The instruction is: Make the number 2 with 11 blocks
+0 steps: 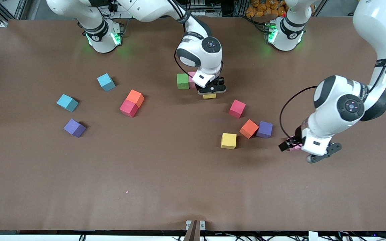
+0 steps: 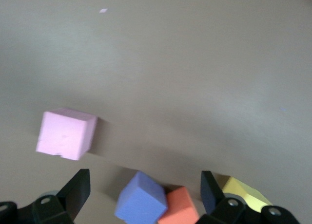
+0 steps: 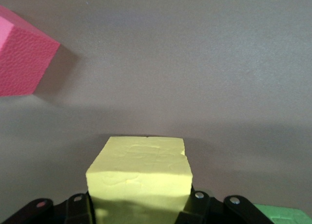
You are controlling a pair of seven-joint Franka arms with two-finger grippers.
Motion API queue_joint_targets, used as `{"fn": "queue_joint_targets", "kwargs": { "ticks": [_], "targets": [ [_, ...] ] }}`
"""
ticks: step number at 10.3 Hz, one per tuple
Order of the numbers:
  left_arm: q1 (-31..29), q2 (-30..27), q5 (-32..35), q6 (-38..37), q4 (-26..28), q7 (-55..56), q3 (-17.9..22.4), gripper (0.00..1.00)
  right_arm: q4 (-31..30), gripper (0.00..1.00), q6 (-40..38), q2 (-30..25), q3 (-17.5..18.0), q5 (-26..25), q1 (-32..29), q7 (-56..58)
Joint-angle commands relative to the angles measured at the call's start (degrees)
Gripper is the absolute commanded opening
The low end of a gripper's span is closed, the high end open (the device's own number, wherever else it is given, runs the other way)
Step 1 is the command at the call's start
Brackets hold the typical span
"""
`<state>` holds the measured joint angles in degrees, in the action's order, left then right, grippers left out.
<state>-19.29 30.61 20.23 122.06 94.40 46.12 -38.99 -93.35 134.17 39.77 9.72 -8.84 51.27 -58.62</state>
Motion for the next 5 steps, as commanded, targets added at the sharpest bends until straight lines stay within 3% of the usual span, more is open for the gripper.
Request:
{"fn": "queue_joint_targets", "kwargs": {
  "ticks": [1, 5],
  "targets": [
    [6.16, 6.2, 6.02, -2.8, -8.16, -2.96, 0.66, 1.0, 1.32, 0.33, -0.93, 1.0, -0.58, -0.65, 0.06, 0.88],
    [19.26, 10.6, 6.05, -2.18, -13.79, -6.47, 8.3, 1.0, 1.15, 0.33, -0.84, 2.15, -0.5, -0.56, -0.29, 0.71]
  ]
}}
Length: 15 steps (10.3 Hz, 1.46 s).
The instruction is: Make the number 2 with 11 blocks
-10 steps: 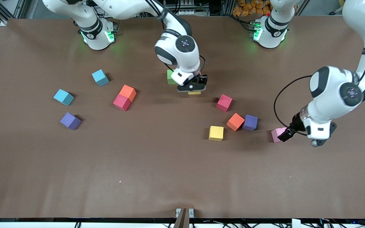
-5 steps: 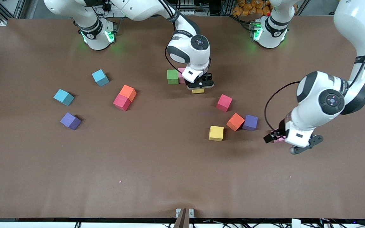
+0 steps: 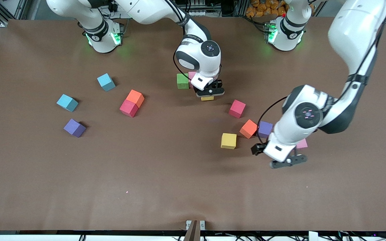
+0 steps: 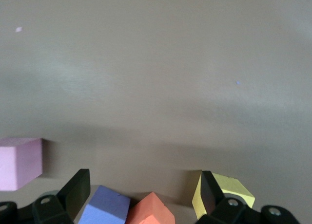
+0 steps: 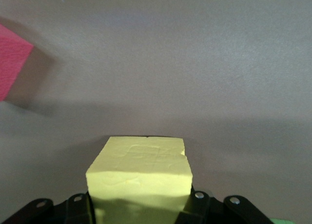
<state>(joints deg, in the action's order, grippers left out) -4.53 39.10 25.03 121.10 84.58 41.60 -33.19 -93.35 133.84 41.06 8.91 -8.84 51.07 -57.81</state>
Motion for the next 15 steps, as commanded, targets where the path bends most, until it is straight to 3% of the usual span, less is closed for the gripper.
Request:
{"fn": "queue_joint_targets", "kwargs": {
  "ticks": [1, 5, 15],
  "targets": [
    [6.97, 3.43, 1.25, -1.13, -5.03, -1.61, 3.3, 1.0, 0.9, 0.33, -0.6, 0.78, 0.49, -0.47, -0.09, -0.02],
    [10.33, 7.91, 1.25, 3.53, -5.21, -3.37, 4.45, 1.0, 0.89, 0.33, -0.68, 0.6, 0.76, -0.47, -0.01, -0.02],
    [12.88, 9.68, 0.99, 3.53, -3.64, -2.93, 4.62, 1.0, 0.01, 0.33, -1.73, 0.6, 1.46, -0.47, 0.17, 0.16]
  ]
}}
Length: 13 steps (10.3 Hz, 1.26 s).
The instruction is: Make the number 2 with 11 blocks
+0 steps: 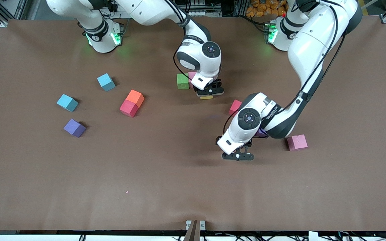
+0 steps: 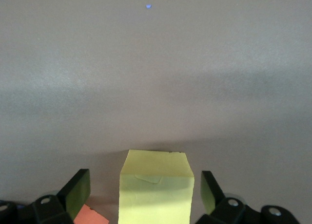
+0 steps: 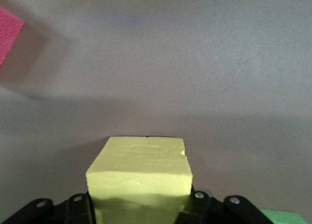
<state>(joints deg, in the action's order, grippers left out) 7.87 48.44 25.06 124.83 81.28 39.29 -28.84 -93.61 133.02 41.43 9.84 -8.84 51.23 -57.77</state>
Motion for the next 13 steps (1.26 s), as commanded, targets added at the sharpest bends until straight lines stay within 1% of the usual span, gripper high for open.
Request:
{"fn": "queue_joint_targets", "kwargs": {
  "ticks": [1, 8, 10, 13],
  "targets": [
    [1.26, 0.43, 0.87, -0.37, -0.24, -0.44, 0.27, 1.0, 0.27, 0.33, -1.1, 0.23, 0.53, -0.38, -0.07, 0.2],
    [1.53, 0.95, 0.95, -0.72, 1.6, -0.88, 0.27, 1.0, 0.01, 0.33, -1.01, 0.15, 0.53, -0.47, 0.01, 0.2],
    [1.19, 0.95, 0.95, -0.64, 3.88, -0.44, 0.27, 1.0, 0.01, 0.33, -1.01, 0.15, 0.53, -0.47, -0.07, 0.38],
    [0.92, 0.87, 0.25, -0.64, 3.54, -0.88, 0.27, 1.0, 0.09, 0.33, -0.92, 0.06, 0.62, -0.47, -0.07, 0.56]
  ]
}}
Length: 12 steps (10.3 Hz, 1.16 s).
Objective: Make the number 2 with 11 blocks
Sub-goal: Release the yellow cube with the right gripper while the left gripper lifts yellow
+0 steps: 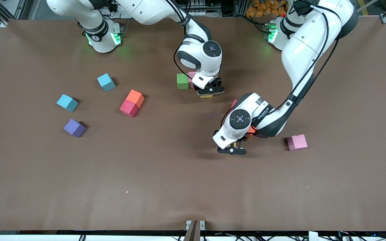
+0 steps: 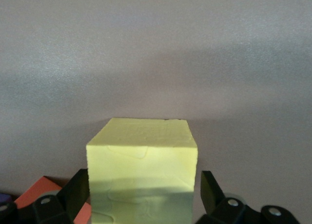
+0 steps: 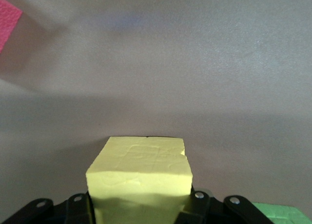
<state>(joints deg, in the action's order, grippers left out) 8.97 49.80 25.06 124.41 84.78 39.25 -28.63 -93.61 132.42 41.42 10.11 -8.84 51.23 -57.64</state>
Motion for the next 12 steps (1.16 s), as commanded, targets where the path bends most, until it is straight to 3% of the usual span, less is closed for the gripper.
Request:
{"fn": "queue_joint_targets", "kwargs": {
  "ticks": [1, 10, 12],
  "targets": [
    [-0.27, -0.49, 0.25, -0.22, -0.05, -0.93, 0.07, 1.0, 0.09, 0.33, -0.32, 0.06, 0.35, -0.47, -0.17, 0.42],
    [-0.18, -1.01, -0.98, -0.22, -0.67, -0.58, -0.02, 0.87, 0.0, 0.33, -0.41, 0.24, 0.7, -0.38, -0.69, 2.62],
    [-0.27, -1.19, -0.98, -0.22, -0.67, -0.67, -0.02, 0.78, 0.0, 0.33, -0.41, 0.24, 0.7, -0.3, -0.69, 2.62]
  ]
}}
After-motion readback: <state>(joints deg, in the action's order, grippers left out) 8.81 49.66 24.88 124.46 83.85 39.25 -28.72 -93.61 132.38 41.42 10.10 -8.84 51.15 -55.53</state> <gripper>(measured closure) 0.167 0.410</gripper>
